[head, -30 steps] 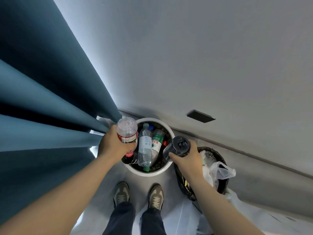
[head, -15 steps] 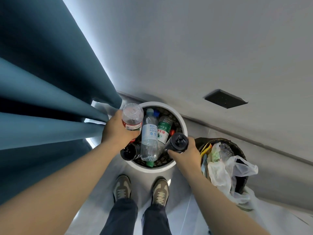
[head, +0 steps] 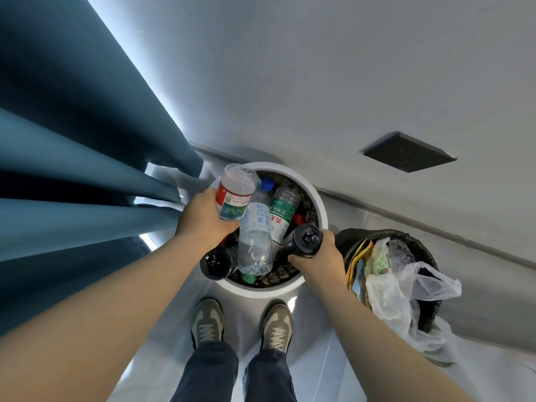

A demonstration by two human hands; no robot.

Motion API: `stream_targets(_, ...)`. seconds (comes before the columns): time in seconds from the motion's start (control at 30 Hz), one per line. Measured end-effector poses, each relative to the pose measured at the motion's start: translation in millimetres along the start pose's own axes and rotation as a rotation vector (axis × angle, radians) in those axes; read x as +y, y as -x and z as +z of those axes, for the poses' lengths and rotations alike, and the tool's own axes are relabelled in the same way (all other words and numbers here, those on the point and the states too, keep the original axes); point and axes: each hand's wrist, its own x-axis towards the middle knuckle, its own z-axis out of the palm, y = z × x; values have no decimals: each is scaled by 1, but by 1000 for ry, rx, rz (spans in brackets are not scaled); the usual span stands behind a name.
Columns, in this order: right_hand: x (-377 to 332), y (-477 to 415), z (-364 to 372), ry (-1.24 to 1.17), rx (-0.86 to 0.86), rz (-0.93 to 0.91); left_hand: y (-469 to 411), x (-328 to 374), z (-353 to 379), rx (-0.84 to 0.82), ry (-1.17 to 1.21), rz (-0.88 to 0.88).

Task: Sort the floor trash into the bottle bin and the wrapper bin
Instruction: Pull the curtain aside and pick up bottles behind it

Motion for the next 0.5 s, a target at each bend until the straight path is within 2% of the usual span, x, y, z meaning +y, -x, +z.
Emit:
stream_targets(0.2,-5,8,-14,267,68,-113,5,-4,-2,-26,-113,-26)
stream_targets(0.5,-39,51,-60,463,60,-267,53,16,-44,-82,-194,96)
